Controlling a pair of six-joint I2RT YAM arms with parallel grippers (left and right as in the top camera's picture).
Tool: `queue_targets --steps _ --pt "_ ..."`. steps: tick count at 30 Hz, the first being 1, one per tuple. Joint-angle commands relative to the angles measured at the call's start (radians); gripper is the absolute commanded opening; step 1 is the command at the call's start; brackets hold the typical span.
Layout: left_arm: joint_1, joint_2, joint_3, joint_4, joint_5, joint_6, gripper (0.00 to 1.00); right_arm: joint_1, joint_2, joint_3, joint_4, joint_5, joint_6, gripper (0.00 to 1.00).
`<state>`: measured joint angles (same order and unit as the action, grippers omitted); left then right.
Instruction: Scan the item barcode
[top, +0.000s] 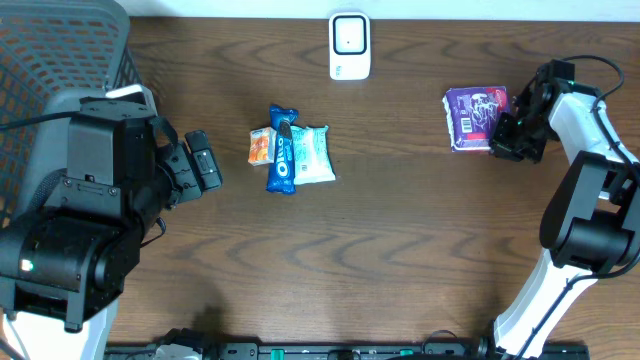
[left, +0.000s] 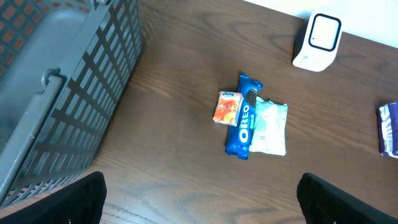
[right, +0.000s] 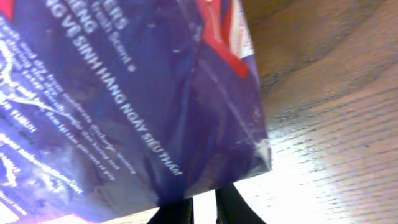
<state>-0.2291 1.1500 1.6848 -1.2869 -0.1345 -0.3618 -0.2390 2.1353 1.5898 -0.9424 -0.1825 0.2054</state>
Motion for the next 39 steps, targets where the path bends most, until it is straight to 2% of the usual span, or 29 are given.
queue_targets --steps 1,4,6,9,12,14,17,21,31,39 --pt "0.005 0.0 0.002 -0.004 -0.012 0.013 0.98 0.005 -0.008 0.0 -0.001 -0.117 0.018 0.1" --pt "0.005 0.0 0.002 -0.004 -0.012 0.013 0.98 0.013 -0.022 0.004 -0.027 -0.2 0.013 0.08" --pt "0.005 0.0 0.002 -0.004 -0.012 0.013 0.98 0.028 -0.047 0.012 -0.052 -0.217 0.004 0.11" --pt "0.005 0.0 0.002 -0.004 -0.012 0.013 0.98 0.064 -0.125 0.035 -0.103 -0.216 -0.002 0.25" --pt "0.005 0.0 0.002 -0.004 -0.012 0.013 0.98 0.095 -0.204 0.039 -0.117 -0.23 -0.024 0.34" --pt "0.005 0.0 0.002 -0.004 -0.012 0.013 0.98 0.124 -0.249 0.039 -0.105 -0.265 -0.039 0.45" --pt "0.005 0.0 0.002 -0.004 -0.012 0.013 0.98 0.182 -0.28 0.038 -0.076 -0.3 -0.057 0.52" --pt "0.005 0.0 0.002 -0.004 -0.012 0.013 0.98 0.293 -0.265 0.033 -0.014 -0.302 -0.05 0.54" --pt "0.005 0.0 0.002 -0.004 -0.012 0.013 0.98 0.585 -0.067 0.033 0.272 -0.341 0.118 0.55" --pt "0.005 0.0 0.002 -0.004 -0.012 0.013 0.98 0.702 0.089 0.033 0.402 -0.316 0.192 0.54"
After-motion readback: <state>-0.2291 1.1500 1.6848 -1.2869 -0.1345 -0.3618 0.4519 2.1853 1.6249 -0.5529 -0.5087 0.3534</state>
